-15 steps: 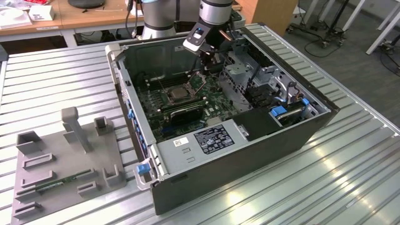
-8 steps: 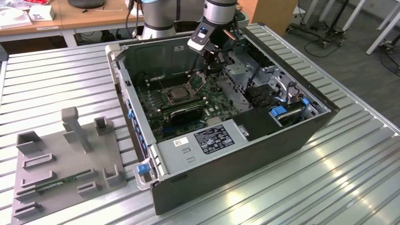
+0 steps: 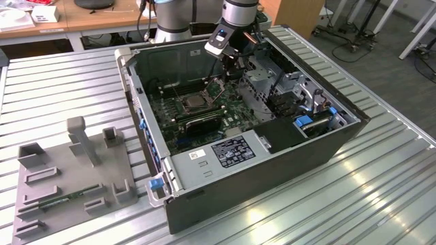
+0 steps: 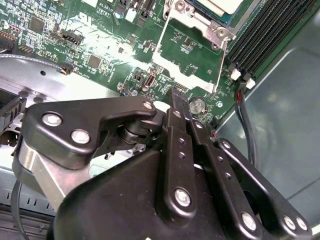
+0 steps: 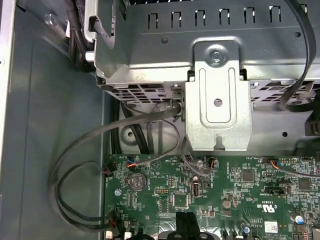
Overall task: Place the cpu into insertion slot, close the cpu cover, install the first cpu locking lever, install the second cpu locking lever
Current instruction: 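Close the cpu cover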
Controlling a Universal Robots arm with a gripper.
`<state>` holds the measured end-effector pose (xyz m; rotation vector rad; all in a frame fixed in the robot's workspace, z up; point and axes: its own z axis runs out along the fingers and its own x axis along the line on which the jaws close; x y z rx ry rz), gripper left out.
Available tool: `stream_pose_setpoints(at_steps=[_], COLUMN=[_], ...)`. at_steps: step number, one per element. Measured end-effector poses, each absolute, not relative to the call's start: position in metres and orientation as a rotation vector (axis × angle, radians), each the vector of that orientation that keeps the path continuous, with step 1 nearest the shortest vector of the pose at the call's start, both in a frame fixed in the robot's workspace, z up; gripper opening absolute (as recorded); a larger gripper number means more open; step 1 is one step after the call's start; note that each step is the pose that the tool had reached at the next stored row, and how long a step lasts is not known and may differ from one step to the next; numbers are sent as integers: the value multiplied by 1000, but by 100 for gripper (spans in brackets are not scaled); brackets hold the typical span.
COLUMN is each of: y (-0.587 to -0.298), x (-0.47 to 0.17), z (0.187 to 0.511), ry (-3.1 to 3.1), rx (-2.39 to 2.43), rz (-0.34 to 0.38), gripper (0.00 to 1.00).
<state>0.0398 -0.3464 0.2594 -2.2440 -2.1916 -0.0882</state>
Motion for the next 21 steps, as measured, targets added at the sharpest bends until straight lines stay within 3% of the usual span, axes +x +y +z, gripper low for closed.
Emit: stream_pose_setpoints(at_steps=[21], y=[-346], x=[54], z=[259], ry=[-2192], rx=[-2244], rz=[-88], gripper=[11])
